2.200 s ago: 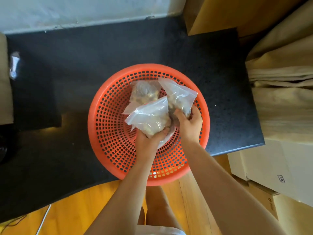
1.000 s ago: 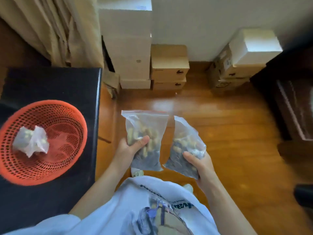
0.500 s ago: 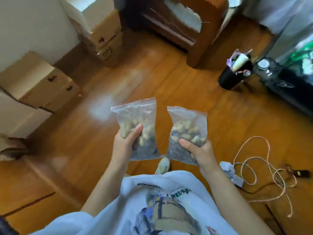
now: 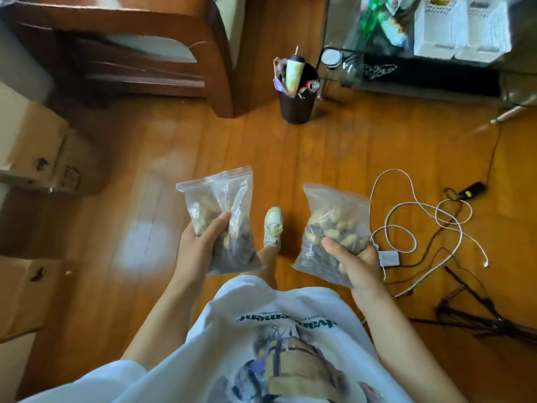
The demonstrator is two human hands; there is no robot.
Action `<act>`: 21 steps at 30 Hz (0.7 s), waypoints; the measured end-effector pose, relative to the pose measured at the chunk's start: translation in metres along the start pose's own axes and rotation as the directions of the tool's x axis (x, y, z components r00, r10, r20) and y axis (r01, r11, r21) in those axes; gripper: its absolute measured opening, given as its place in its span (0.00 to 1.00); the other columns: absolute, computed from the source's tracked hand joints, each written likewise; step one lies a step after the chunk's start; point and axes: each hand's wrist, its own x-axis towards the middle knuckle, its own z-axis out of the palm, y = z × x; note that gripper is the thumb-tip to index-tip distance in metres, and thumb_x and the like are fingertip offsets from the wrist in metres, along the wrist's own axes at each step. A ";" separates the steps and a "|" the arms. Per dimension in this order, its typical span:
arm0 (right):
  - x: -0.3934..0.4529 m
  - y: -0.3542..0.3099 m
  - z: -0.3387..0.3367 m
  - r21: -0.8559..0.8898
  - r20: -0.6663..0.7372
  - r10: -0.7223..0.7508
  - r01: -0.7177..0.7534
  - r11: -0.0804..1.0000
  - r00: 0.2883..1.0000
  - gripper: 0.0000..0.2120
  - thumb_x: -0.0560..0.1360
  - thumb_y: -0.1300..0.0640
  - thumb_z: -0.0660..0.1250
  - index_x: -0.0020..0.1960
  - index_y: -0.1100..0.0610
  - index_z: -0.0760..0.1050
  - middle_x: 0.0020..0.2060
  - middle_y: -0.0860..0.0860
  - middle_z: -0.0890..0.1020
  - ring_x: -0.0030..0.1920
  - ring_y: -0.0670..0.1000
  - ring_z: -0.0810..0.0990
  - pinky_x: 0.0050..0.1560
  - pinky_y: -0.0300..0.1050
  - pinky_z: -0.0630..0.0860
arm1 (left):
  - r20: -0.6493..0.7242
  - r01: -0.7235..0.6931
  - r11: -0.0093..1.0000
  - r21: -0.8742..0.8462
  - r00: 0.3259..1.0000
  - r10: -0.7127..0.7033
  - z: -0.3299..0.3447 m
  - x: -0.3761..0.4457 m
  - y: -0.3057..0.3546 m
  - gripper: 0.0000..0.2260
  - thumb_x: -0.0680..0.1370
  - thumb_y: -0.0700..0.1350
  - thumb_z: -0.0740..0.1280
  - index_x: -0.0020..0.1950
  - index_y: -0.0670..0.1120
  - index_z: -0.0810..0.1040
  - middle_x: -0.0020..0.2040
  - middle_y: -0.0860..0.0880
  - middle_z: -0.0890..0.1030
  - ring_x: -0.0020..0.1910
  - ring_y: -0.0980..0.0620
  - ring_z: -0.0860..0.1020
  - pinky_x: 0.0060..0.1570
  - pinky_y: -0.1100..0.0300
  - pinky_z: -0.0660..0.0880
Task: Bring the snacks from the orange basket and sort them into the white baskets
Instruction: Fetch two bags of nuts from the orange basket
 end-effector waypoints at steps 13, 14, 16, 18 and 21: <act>0.159 -0.135 -0.020 0.073 -0.282 -0.079 0.104 0.992 0.956 0.11 0.66 0.60 0.74 0.48 0.51 0.80 0.45 0.47 0.85 0.48 0.47 0.84 0.43 0.36 0.79 | 0.388 -0.201 0.975 0.091 0.909 0.151 0.178 0.173 0.144 0.03 0.75 0.47 0.67 0.46 0.52 0.80 0.40 0.56 0.85 0.40 0.59 0.84 0.35 0.71 0.76; 0.167 -0.140 -0.022 0.089 -0.310 -0.072 0.105 0.991 0.948 0.11 0.66 0.59 0.74 0.47 0.51 0.80 0.44 0.47 0.85 0.48 0.47 0.84 0.43 0.37 0.79 | 0.420 -0.205 0.974 0.100 0.896 0.145 0.189 0.183 0.150 0.03 0.75 0.47 0.67 0.46 0.52 0.80 0.41 0.56 0.85 0.41 0.59 0.84 0.36 0.70 0.76; 0.182 -0.150 -0.028 0.119 -0.365 -0.053 0.103 0.988 0.929 0.10 0.63 0.56 0.75 0.45 0.50 0.81 0.42 0.46 0.85 0.48 0.48 0.83 0.45 0.41 0.79 | 0.469 -0.199 0.972 0.127 0.875 0.118 0.210 0.201 0.160 0.04 0.74 0.49 0.67 0.48 0.52 0.79 0.42 0.55 0.85 0.42 0.57 0.84 0.37 0.69 0.77; 0.196 -0.156 -0.034 0.149 -0.406 -0.035 0.104 0.983 0.913 0.14 0.61 0.54 0.75 0.47 0.52 0.80 0.44 0.48 0.85 0.50 0.50 0.83 0.51 0.48 0.79 | 0.496 -0.185 0.970 0.156 0.864 0.085 0.230 0.216 0.165 0.05 0.74 0.50 0.68 0.48 0.52 0.79 0.42 0.54 0.85 0.43 0.55 0.84 0.38 0.68 0.77; 0.219 -0.167 -0.051 0.241 -0.428 0.029 0.083 0.967 0.903 0.19 0.61 0.55 0.75 0.52 0.55 0.79 0.50 0.54 0.84 0.54 0.55 0.82 0.58 0.58 0.76 | 0.517 -0.153 0.968 0.199 0.855 0.029 0.264 0.234 0.169 0.07 0.73 0.50 0.68 0.49 0.51 0.80 0.44 0.52 0.86 0.44 0.54 0.84 0.39 0.66 0.78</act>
